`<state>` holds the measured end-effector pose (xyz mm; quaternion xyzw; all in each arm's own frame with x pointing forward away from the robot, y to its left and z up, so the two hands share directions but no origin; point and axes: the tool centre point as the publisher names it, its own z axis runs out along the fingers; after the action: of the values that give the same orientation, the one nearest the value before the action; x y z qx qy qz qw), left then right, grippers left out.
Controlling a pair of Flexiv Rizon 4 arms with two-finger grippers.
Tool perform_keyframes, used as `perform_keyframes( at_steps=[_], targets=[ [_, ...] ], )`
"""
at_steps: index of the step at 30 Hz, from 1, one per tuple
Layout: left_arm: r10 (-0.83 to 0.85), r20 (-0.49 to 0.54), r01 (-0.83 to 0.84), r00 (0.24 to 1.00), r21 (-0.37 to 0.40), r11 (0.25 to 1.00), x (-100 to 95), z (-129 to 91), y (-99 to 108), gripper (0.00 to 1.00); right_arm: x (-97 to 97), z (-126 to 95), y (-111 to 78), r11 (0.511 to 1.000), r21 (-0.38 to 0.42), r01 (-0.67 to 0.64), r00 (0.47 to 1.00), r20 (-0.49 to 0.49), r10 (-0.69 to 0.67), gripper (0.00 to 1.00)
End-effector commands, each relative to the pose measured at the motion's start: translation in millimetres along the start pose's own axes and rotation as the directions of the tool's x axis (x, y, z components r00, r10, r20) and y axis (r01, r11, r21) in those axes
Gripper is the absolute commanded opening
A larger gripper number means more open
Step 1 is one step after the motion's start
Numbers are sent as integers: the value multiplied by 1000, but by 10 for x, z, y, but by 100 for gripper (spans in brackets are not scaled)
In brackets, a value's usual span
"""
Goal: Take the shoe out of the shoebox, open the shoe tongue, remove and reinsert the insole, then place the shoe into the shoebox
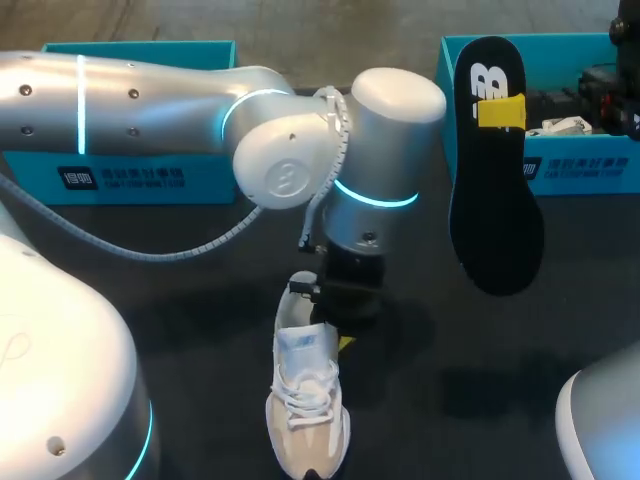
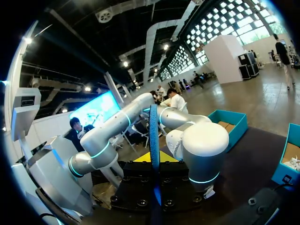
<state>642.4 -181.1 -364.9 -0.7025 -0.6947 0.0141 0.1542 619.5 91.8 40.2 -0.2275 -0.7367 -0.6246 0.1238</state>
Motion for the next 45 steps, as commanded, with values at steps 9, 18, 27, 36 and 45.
perform_keyframes(
  at_steps=[9, 18, 27, 36, 45],
  targets=[
    [-19, 218, 18, 976, 4, 1000, 147, -397, -43, 100, -21, 23, 30, 1000, 6, -2, 1000, -2, 2, 0],
    [-48, 602, 14, 797, 61, 998, 357, -1086, 47, 100, -21, 23, 30, 1000, 6, -2, 1000, -2, 2, 0],
    [18, 855, -101, 517, 40, 994, 650, -1448, 21, 100, -21, 23, 30, 1000, 6, -2, 1000, -2, 2, 0],
    [9, 997, -134, 73, 1, 991, 738, -1673, 31, 100, -21, 23, 30, 1000, 6, -2, 1000, -2, 2, 0],
    [22, 999, -91, -23, -24, 996, 704, -1682, 61, 100, -21, 23, 30, 1000, 6, -2, 1000, -2, 2, 0]
  ],
)
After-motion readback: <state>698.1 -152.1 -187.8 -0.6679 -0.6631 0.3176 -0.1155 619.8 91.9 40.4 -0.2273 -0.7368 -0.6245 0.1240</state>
